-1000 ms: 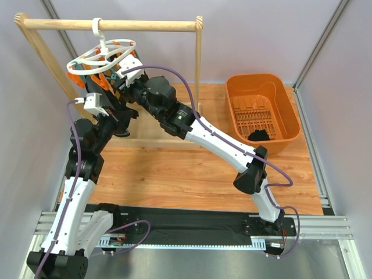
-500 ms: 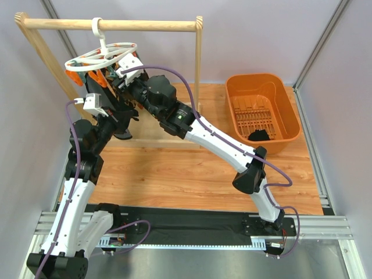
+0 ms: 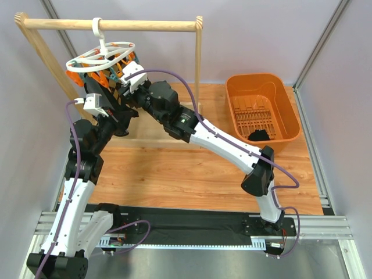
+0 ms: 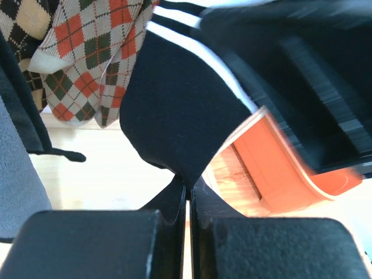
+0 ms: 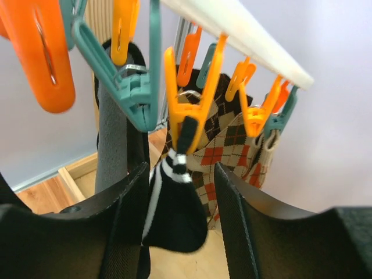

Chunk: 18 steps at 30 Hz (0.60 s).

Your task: Remove the socks clipped to the hanger

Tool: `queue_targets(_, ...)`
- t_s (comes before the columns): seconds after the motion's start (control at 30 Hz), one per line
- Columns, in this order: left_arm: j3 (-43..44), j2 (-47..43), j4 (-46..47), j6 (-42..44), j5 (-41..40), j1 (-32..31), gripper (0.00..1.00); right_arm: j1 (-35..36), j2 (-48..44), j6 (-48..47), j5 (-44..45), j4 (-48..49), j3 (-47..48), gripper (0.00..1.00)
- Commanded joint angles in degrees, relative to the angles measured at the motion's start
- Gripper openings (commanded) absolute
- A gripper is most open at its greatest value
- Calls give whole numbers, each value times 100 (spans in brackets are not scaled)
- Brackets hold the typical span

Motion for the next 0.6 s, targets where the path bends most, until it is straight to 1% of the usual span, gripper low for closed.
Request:
queue_targets(0.0, 71, -52, 80, 96, 34, -24, 0, -53, -558, 238, -26, 390, -47, 50)
queue_targets(0.2, 62, -70, 71, 104, 34, -24, 0, -141, -330, 283, -97, 232, 357, 45)
queue_targets(0.4, 54, -70, 98, 87, 78, -24, 0, -158, -31, 344, -334, 82, 770, 47)
queue_targets(0.57, 62, -87, 89, 96, 95, -24, 0, -158, 101, 353, -343, 3, 999, 48)
